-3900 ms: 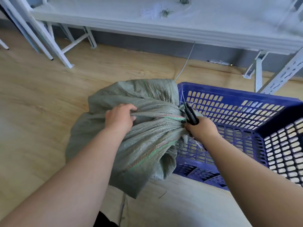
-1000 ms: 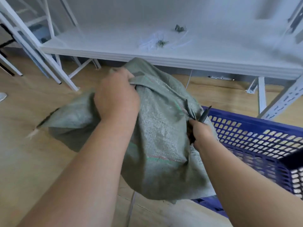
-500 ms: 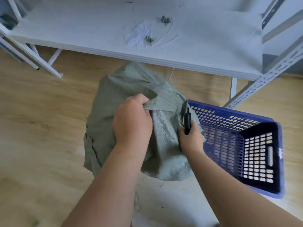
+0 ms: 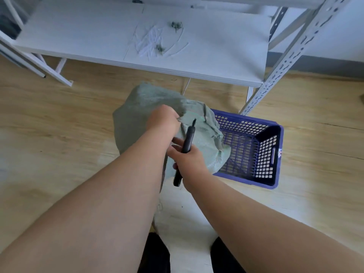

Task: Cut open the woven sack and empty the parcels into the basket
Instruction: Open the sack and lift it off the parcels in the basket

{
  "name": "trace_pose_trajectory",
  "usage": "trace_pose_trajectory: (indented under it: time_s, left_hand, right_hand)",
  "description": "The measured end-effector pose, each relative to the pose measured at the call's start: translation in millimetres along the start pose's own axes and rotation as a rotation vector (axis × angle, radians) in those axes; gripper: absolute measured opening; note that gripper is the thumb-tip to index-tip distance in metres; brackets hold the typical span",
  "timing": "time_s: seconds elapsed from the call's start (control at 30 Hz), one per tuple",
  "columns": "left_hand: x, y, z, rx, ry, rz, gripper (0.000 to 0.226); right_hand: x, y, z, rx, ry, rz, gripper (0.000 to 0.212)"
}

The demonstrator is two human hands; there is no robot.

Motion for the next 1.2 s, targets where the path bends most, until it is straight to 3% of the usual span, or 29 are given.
trace_pose_trajectory:
  time_s: [0.1,0.23,0.37,0.47,0.6,0.67,0.73,0.8,0.93,1.03,1.13,1.2]
  left_hand:
    - [17.0,5.0,0.5,-0.042,0.013,0.024,0.026]
    - [34.9,6.2,3.1,-0.072,0.058,0.073,0.025]
    - [42.1,7.3,10.2,-0.161,0.077,0.207,0.027]
    - [28.9,15.3,9.0,-0.222,0.197,0.273,0.03]
    - [10.8,36.0,0.0,-0.227,0.36,0.371,0.033]
    - [10.0,48.9,2.9,-0.305,0.231,0.464,0.059]
    - [9.7,61.7,12.9,-0.338,-0.074,0.577,0.082]
    - [10.9,73.3,26.5,-0.295,-0.288,0.669,0.075]
    - [31.1,87.4,35.6,-0.127,-0.288,0.71,0.021]
    - [50.0,90.9,37.9,-0.164,-0.238,0.717,0.023]
    - [59.0,96.9,48.8,-0.254,-0.312,0.771,0.049]
    - [62.6,97.1,44.9,-0.145,-0.302,0.785,0.045]
  right_hand:
    - [2.7,14.4,0.5,0.038,-0.011,0.074,0.035]
    - [2.5,19.0,-19.6,0.277,0.004,0.086,0.01]
    - [-15.8,21.4,-50.8,0.446,-0.035,0.075,0.009]
    - [-32.8,26.2,-69.4,0.483,-0.09,0.102,0.007]
    - [-44.3,24.0,-89.9,0.523,-0.197,0.181,0.02]
    - [-47.9,24.2,-97.7,0.508,-0.232,0.219,0.033]
    - [-53.4,29.8,-107.0,0.522,-0.245,0.256,0.044]
    - [-61.0,35.5,-115.5,0.545,-0.25,0.275,0.043]
    - [-74.9,41.5,-126.2,0.534,-0.207,0.269,0.042]
    - [-80.7,44.7,-133.6,0.521,-0.149,0.258,0.039]
    - [-81.8,45.5,-138.4,0.509,-0.162,0.256,0.042]
    - [-83.5,45.1,-137.9,0.476,-0.119,0.251,0.042]
Point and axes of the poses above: each hand's wrist, its own y-axis away from the middle knuckle, its own z-axis out of the palm, x = y × z, the point moved 9 cm from there along -y, towards the middle knuckle, and after that the axes turned 4 degrees about z, right-handed, at the moved point
